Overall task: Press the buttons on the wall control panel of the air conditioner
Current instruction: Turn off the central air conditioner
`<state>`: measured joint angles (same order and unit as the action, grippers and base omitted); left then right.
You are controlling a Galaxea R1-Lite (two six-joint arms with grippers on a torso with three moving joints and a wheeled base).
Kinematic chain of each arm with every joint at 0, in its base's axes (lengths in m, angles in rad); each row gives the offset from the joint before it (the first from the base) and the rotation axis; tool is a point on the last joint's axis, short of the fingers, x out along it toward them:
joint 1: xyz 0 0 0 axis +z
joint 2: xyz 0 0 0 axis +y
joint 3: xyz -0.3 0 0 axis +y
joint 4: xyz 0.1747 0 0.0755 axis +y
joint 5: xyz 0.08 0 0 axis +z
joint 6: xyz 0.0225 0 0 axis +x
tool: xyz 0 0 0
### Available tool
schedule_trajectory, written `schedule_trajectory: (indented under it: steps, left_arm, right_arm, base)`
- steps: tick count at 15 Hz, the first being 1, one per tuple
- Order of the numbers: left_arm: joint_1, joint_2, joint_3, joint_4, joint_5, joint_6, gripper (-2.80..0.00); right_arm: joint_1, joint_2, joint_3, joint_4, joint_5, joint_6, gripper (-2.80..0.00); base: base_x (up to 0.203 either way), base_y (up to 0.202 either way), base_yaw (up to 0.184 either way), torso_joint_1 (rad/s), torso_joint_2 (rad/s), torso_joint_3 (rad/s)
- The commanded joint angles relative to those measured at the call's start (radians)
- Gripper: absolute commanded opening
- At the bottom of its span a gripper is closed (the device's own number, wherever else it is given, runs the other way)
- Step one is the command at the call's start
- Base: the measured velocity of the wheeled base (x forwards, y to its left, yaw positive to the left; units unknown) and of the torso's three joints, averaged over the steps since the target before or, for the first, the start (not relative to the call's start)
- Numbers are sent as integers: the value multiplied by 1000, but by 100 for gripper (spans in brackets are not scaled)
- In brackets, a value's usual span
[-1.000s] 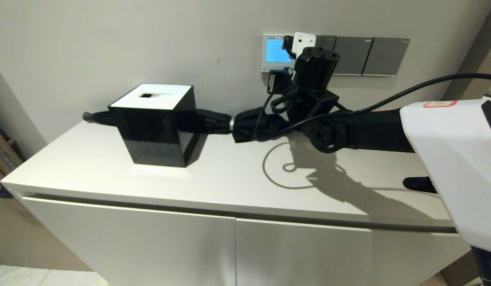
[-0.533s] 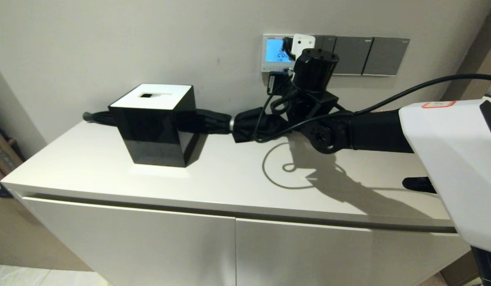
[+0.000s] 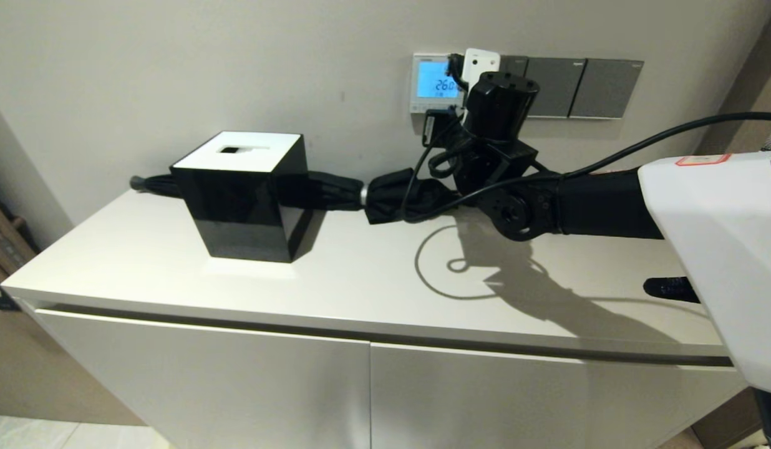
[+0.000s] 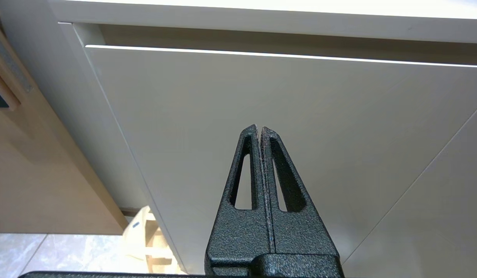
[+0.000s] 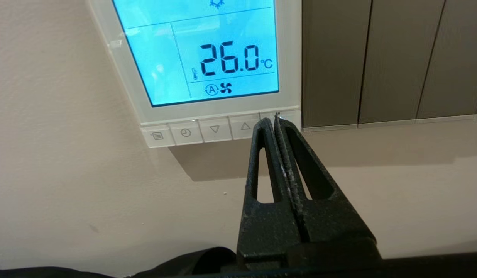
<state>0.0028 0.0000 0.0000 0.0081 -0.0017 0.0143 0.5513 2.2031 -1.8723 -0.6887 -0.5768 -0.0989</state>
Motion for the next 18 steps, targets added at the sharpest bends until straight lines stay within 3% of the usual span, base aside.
schedule_trajectory:
  steps: [1,18]
  left_arm:
    - [0,1,0,1,0,0,-280]
    - [0,0,0,0,0,1,-280]
  right_arm:
    - [1,-6,2,-5,-3,-1,-280]
    - [-11,10,-8,-1,8,-1,-280]
  base:
    - [0,0,0,0,0,0]
    - [0,0,0,0,0,0]
